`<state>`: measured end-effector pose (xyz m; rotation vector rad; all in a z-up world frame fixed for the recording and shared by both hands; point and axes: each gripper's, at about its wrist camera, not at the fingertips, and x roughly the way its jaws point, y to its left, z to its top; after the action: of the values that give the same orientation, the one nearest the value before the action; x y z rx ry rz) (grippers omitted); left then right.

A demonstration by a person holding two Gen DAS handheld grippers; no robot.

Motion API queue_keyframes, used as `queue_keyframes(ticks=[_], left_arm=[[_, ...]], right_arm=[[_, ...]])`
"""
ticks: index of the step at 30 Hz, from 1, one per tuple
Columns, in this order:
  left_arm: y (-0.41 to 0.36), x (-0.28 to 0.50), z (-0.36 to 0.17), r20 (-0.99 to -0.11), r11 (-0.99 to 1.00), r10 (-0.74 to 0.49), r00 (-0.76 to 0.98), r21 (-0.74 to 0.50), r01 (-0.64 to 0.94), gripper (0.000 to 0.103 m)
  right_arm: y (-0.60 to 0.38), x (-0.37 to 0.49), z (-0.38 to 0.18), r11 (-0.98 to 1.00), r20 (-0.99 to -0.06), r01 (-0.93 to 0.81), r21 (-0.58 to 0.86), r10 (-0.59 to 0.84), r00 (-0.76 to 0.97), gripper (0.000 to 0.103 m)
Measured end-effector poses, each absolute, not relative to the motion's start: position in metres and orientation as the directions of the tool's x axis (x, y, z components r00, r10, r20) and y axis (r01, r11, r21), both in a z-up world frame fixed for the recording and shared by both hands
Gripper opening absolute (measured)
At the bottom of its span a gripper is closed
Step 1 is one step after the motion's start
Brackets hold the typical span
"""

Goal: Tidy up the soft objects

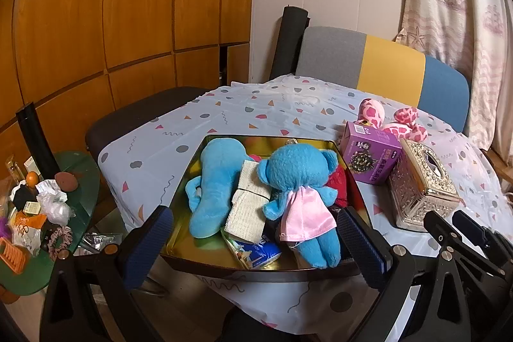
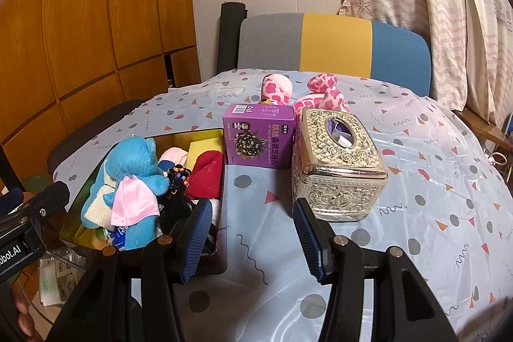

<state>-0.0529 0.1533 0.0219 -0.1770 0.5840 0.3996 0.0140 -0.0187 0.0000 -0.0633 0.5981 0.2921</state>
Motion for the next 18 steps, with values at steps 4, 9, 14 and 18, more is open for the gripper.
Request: queue_keyframes(ticks=[4, 9, 14, 18], left_arm=[[0.1510, -0.0523, 0.0207, -0.571, 0.912, 0.312, 0.760, -0.046, -0.409, 0.103], [0.1492, -0.0520, 0.0200, -0.574, 0.914, 0.308, 0.759, -0.043, -0.404, 0.103], [0.1481, -0.0508, 0.0197, -0.575, 0.915, 0.309, 0.757, -0.039, -0.402, 0.103], [0.1475, -0.0514, 0.0193, -0.575, 0.915, 0.308, 0.758, -0.040, -0.402, 0.103]], right_arm=[[-0.0188, 0.0139, -0.0002, 0.957, -0.563, -0.289, 0.025, 0.252, 0.787, 0.053], [-0.0193, 0.0136, -0.0010, 0.957, -0.565, -0.288, 0.028, 0.253, 0.786, 0.053], [-0.0200, 0.0137, -0.0014, 0.957, -0.565, -0.288, 0.029, 0.253, 0.785, 0.053], [-0.0202, 0.0135, -0.0020, 0.957, -0.566, -0.288, 0.030, 0.254, 0.784, 0.053]])
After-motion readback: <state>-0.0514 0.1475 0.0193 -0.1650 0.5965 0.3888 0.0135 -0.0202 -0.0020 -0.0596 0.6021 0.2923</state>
